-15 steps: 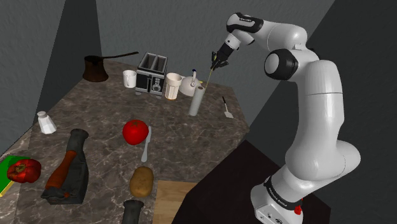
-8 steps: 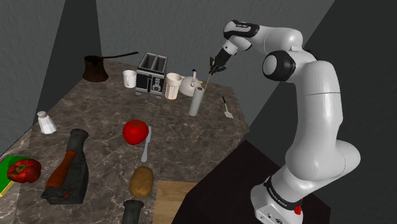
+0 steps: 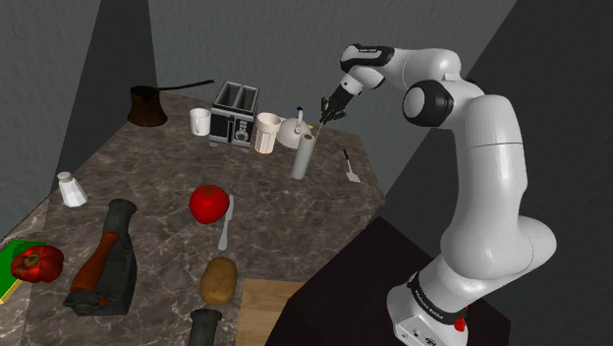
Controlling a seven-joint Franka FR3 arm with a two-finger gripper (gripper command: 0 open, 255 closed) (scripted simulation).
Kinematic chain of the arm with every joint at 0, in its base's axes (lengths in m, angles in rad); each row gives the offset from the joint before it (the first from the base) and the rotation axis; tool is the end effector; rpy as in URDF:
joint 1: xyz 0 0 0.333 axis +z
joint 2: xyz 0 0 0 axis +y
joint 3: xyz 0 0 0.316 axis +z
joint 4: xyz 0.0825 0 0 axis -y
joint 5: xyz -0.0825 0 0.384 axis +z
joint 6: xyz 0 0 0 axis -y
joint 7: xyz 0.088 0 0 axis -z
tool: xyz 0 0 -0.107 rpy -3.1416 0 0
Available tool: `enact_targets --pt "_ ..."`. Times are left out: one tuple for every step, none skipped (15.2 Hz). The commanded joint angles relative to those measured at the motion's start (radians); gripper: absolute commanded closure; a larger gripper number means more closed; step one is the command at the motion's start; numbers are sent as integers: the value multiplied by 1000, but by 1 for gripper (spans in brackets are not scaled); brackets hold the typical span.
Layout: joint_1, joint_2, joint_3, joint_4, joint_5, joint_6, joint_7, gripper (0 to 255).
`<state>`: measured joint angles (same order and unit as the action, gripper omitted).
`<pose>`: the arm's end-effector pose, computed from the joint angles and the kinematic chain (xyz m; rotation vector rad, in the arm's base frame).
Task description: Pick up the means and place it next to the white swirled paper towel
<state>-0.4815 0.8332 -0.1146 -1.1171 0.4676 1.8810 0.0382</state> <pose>0.6615 -0.3756 0.3132 -2.5851 1.0299 -0.0500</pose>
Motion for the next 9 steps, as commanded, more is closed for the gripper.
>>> enact_targets --pt "1 11 2 -8 3 19 -7 255" --pt "1 16 2 -13 4 28 -10 255" --pt "1 22 3 -17 6 37 -14 255" --pt "1 27 4 -20 7 46 -17 255" --pt "1 33 5 -24 9 54 -21 255" --pt "1 39 5 -27 10 62 -24 255" --pt "1 45 6 -29 12 71 -27 255" --pt "1 51 7 -32 13 79 -31 255" --pt "1 58 8 -34 15 87 -34 255"
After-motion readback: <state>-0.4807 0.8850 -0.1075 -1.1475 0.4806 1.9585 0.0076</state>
